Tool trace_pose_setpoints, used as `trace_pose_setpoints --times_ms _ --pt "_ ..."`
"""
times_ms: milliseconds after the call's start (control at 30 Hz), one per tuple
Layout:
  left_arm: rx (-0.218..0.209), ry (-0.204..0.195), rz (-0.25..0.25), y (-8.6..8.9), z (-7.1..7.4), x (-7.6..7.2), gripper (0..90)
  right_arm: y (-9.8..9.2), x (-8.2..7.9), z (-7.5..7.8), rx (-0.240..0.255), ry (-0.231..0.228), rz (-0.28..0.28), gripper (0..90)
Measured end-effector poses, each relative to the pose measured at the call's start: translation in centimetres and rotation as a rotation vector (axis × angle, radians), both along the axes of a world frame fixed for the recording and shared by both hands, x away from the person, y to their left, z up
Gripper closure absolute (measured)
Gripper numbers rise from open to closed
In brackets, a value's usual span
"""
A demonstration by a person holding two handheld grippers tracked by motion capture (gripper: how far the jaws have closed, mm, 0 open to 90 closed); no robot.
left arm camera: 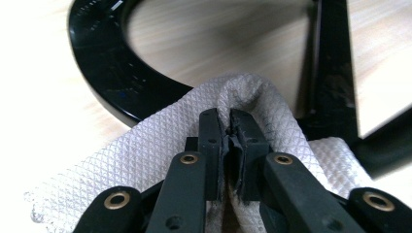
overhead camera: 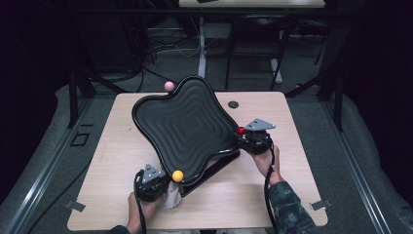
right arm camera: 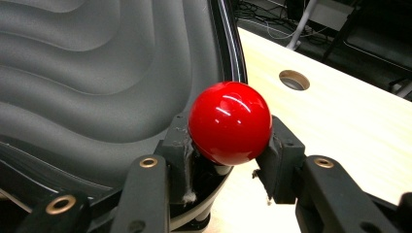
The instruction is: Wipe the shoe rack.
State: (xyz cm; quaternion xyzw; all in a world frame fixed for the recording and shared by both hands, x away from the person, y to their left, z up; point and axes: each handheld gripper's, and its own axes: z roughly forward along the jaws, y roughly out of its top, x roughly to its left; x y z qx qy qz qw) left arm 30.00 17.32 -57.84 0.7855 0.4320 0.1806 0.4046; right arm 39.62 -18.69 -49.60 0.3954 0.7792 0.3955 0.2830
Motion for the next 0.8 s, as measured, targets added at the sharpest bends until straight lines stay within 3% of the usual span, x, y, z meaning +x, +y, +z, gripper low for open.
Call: trace_pose_setpoints --times_ms 333,500,800 --pt "0.018 -0.019 0.055 0.9 0.0 1.6 83.6 0.0 0.0 0.0 -0.003 -0.001 -0.001 60.3" --pt "0.021 -0.034 0.096 1.6 -0.2 3.2 83.6 0.0 0.0 0.0 -0.002 -0.002 -0.001 60.2" --pt "0.026 -0.045 0.119 2.2 -0.3 4.7 83.6 0.0 0.0 0.0 -0.002 -0.002 -0.002 60.3"
